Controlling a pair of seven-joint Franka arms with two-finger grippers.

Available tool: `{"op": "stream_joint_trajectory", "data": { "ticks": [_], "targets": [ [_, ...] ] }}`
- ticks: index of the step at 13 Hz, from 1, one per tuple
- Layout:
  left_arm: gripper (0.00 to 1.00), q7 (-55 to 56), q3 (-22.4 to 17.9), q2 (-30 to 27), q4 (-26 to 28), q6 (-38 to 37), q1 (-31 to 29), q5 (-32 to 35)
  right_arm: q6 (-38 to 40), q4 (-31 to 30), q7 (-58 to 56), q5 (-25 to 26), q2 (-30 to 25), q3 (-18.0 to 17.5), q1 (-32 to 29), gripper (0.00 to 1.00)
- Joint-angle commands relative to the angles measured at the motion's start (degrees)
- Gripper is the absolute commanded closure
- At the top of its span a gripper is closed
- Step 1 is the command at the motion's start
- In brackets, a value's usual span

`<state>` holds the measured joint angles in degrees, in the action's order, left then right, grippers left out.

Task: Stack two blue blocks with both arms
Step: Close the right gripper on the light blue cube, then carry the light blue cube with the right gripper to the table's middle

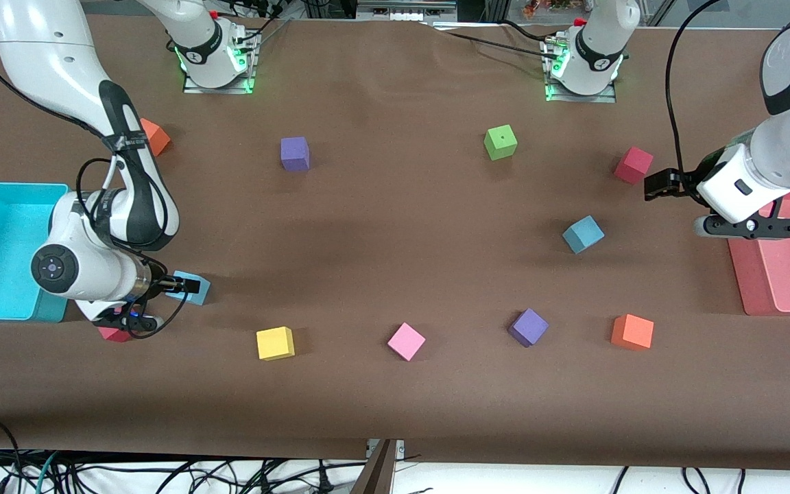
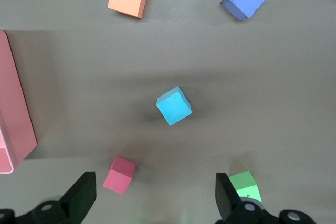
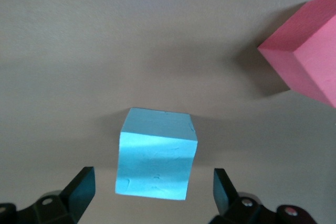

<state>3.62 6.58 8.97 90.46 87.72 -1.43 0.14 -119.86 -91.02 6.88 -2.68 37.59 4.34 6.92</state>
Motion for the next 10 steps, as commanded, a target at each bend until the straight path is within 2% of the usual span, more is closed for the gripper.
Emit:
{"op": "stream_joint_trajectory", "data": {
  "ticks": [1,5,6,7,8,9,10],
  "targets": [
    [0.00,0.42,0.19,0.26,-0.29,-0.53,0.02,0.21,-1.78,-1.00,0.59,-0.93,0.81,-0.21,-0.51,0.01],
    [0.00,0.42,0.19,0.34,-0.29,-0.53,0.02,0.21,-3.19,-1.36,2.17,-0.84,2.75,-0.21,-0.42,0.02],
    [0.00,0.42,0.19,0.34,-0.29,-0.53,0.02,0.21,-3.19,-1.36,2.26,-0.93,3.01,-0.21,-0.42,0.16],
    [0.00,0.51,0.28,0.26,-0.29,-0.62,0.11,0.21,-3.02,-1.36,3.30,-0.84,3.01,-0.21,-0.42,0.39],
    [0.00,0.51,0.45,0.26,-0.37,-1.23,0.11,0.21,-2.58,-1.10,4.44,-0.84,2.93,-0.21,-0.07,0.53],
    [0.00,0.51,1.06,0.34,-0.37,-1.50,0.11,0.21,-2.49,-0.74,4.72,-0.66,2.75,-0.21,0.37,0.58],
    [0.00,0.42,1.07,0.34,-0.37,-1.59,0.11,0.21,-2.23,0.30,4.28,-0.66,2.32,-0.29,0.81,0.59]
  ]
}}
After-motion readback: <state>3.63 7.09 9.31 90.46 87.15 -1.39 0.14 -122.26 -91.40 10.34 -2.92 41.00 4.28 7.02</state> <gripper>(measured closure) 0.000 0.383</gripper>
